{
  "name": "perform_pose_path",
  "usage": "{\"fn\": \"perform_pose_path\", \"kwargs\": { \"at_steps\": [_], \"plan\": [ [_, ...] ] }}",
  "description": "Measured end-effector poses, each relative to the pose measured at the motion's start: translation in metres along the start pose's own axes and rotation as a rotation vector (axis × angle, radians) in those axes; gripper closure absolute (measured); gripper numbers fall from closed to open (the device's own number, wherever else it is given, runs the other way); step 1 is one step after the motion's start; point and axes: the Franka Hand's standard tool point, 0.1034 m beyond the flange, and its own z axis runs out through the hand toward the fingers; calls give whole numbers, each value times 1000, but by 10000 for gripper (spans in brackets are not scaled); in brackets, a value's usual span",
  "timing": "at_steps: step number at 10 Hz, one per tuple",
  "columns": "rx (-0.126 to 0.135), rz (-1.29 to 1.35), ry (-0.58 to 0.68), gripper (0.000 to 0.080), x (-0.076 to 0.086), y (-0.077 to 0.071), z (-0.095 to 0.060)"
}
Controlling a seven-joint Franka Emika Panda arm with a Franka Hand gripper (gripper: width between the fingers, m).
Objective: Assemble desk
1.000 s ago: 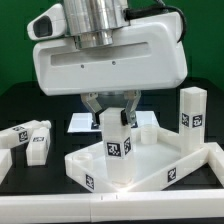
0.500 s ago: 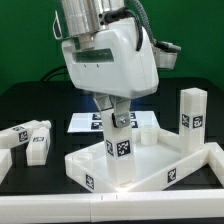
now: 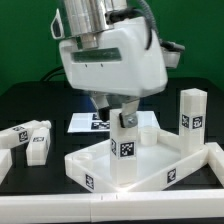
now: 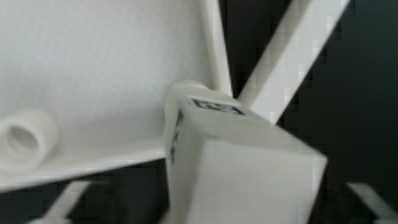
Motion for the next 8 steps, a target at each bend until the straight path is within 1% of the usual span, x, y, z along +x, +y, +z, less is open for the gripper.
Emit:
{"fn": "perform_pose_path", "kwargs": {
  "at_steps": [1, 2, 4, 5, 6, 7, 8],
  "plan": [
    [0, -94, -4, 213, -4, -2, 0],
    [4, -131, 9, 162, -6, -3, -1],
    [0, -267, 9, 153, -4, 0, 0],
    [-6, -380, 10, 150, -4, -1, 0],
    [-38, -584, 17, 150, -6, -5, 1],
    [-46, -752, 12, 150, -6, -6, 3],
    [-47, -821, 8, 150, -6, -4, 5]
  ]
}}
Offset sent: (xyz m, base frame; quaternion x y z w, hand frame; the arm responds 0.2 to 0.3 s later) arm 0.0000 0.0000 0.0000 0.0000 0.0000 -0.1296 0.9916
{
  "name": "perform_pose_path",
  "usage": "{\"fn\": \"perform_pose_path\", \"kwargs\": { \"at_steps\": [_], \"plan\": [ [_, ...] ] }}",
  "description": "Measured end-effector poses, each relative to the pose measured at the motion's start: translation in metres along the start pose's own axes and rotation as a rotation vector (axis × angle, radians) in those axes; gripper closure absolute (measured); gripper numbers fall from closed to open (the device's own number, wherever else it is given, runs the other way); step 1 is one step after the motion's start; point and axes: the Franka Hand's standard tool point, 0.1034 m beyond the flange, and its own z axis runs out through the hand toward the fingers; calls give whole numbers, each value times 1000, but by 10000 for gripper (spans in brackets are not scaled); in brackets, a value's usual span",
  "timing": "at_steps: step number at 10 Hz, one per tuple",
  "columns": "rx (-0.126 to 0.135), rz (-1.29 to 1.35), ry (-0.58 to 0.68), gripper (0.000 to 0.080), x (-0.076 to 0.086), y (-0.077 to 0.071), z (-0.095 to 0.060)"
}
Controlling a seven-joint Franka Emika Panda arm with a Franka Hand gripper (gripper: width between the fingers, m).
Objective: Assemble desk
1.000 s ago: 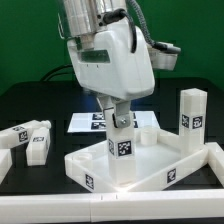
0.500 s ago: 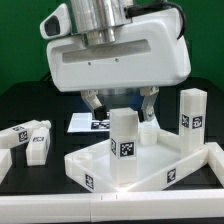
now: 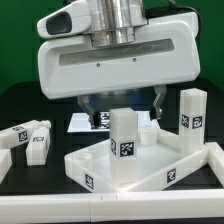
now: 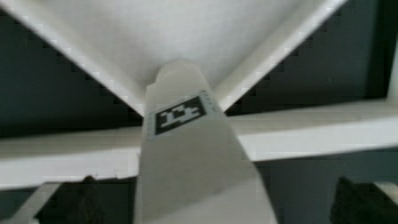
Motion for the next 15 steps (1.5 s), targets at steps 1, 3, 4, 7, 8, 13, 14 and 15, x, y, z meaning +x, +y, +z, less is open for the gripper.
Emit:
{"fn": "perform_pose_path", "kwargs": {
  "at_steps": [1, 3, 4, 7, 8, 13, 14, 15],
  "plan": [
    [1, 71, 0, 150, 0, 0, 0],
    [0, 70, 0, 395, 0, 0, 0],
    [2, 155, 0, 395, 0, 0, 0],
    [-5, 481, 10, 509, 1, 8, -2],
    [4, 673, 13, 509, 1, 10, -2],
    [28, 1125, 6, 509, -3, 13, -1],
    [30, 1123, 6, 508, -3, 13, -1],
    [24, 1044, 0, 508, -3, 13, -1]
  ]
}}
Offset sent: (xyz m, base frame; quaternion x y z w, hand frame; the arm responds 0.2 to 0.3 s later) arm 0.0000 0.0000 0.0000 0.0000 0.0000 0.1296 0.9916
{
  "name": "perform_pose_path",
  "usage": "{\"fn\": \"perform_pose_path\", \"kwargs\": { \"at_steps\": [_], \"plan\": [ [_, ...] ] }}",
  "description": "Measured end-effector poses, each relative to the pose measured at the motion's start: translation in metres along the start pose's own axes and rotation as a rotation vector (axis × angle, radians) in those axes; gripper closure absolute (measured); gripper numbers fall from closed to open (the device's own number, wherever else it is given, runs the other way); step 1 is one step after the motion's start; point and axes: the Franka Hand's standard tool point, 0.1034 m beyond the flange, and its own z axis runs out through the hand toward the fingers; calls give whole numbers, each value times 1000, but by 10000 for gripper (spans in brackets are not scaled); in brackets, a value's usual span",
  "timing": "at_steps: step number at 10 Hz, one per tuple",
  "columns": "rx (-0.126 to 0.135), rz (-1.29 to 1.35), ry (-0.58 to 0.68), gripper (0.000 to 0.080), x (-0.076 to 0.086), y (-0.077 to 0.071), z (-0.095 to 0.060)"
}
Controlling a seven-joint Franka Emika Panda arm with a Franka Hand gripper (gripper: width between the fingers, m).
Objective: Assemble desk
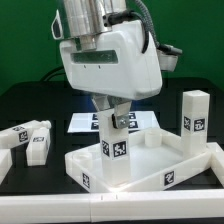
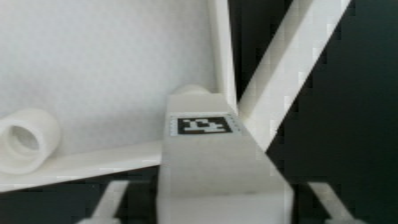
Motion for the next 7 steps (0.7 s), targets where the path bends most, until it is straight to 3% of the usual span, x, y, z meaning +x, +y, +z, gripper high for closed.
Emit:
{"fn": "perform_pose_path", "kwargs": {
  "at_steps": [2, 4, 7],
  "plan": [
    [-23, -298, -30, 188, -3, -3, 0],
    [-31, -531, -55, 158, -11, -6, 2],
    [-27, -757, -57, 150, -6, -2, 2]
  ]
}}
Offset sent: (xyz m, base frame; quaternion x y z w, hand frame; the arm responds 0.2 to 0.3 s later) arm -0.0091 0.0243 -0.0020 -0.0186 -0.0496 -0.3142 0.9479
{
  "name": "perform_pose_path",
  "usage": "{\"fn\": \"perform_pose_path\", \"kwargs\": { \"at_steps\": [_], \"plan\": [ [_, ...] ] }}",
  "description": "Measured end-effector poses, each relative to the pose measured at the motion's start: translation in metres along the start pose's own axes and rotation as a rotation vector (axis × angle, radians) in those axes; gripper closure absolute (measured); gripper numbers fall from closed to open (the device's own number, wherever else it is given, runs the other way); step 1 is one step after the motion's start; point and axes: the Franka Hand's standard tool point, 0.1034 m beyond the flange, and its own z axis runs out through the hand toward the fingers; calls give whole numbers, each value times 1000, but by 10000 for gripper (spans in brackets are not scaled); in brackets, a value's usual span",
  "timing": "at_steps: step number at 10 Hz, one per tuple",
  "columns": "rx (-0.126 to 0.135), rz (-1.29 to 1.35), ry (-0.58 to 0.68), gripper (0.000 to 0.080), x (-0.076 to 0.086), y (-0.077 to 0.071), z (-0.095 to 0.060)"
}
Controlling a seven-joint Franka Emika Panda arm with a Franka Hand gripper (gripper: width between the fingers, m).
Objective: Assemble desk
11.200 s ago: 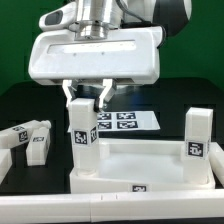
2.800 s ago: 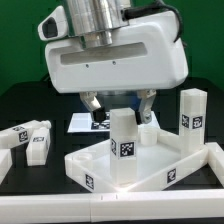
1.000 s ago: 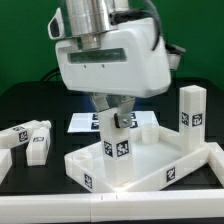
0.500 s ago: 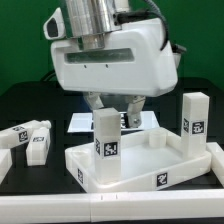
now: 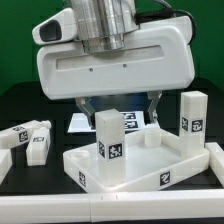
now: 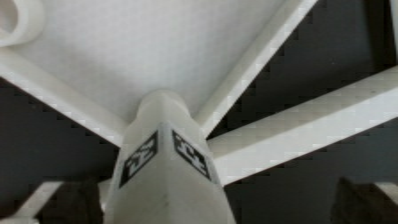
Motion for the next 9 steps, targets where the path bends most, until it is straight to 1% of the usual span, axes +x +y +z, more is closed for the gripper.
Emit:
{"fn": "perform_pose_path", "kwargs": {
  "at_steps": [1, 2, 3, 4, 6, 7, 8, 9],
  "plan": [
    [-4, -169, -1, 150, 1, 14, 2],
    [-31, -300, 28, 150, 0, 27, 8],
    [-67, -448, 33, 150, 0, 26, 9],
    [-91, -587, 41, 150, 2, 15, 9],
    [-89, -575, 41, 150, 2, 15, 9],
    [-88, -563, 41, 259, 2, 15, 9],
    [-86, -486, 44, 411, 2, 15, 9],
    [-84, -415, 47, 411, 2, 15, 9]
  ]
}}
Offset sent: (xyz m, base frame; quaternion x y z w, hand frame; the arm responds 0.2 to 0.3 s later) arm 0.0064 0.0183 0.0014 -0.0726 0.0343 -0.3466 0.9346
